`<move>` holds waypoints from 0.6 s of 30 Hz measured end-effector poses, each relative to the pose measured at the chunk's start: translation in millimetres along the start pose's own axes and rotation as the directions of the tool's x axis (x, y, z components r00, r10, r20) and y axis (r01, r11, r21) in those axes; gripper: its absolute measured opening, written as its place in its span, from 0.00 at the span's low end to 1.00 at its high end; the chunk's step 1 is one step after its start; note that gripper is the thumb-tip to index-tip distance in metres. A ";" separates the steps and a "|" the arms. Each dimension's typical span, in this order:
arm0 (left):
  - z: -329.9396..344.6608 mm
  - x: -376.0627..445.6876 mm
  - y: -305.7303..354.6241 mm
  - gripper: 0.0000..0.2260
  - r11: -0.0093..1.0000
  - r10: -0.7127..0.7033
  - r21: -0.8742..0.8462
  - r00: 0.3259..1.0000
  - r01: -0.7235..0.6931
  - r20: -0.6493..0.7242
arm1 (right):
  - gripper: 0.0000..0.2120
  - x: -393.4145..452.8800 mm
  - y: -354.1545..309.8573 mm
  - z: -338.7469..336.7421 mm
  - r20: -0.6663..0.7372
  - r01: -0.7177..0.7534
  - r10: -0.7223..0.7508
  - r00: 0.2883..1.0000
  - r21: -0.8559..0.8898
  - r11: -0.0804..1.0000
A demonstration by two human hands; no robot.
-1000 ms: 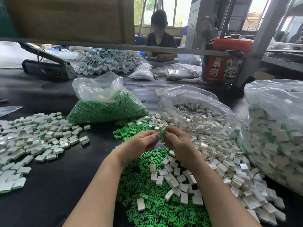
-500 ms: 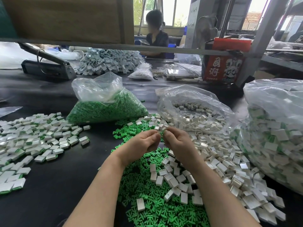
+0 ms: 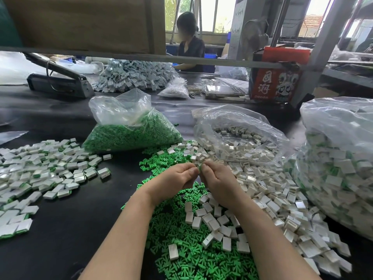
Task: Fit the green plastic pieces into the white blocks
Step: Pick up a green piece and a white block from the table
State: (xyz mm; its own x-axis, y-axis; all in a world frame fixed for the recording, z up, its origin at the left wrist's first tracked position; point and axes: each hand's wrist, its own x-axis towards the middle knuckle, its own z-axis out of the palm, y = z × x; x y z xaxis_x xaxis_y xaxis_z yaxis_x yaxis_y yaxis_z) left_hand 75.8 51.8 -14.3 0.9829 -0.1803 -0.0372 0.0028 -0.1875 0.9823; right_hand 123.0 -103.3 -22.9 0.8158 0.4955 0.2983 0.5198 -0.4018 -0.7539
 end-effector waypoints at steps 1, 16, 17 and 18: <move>0.6 0.4 -1.1 0.13 1.000 -0.001 0.000 1.000 0.001 -0.002 | 0.18 -0.8 0.1 0.5 0.003 -0.010 0.010 1.000 0.006 1.000; 4.7 2.6 -2.5 0.17 0.997 0.052 -0.045 0.997 -0.055 -0.056 | 0.18 -1.9 -2.3 6.7 -0.073 -0.031 0.043 0.996 0.158 0.987; 4.4 3.0 -2.5 0.17 0.998 0.050 -0.035 0.997 -0.052 -0.055 | 0.18 -1.5 -2.1 6.5 -0.067 -0.034 0.046 0.997 0.160 0.987; 4.4 3.1 -2.6 0.18 0.998 0.051 -0.021 0.997 -0.052 -0.055 | 0.18 -1.7 -1.7 6.2 -0.060 -0.039 0.050 0.997 0.161 0.986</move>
State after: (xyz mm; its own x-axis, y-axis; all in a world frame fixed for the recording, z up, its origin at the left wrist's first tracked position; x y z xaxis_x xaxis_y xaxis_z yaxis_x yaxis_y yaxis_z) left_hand 78.1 47.5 -17.8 0.9904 -0.1363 0.0226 -0.0442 -0.1578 0.9865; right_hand 119.2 -98.6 -25.7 0.8544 0.4276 0.2953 0.4396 -0.2917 -0.8495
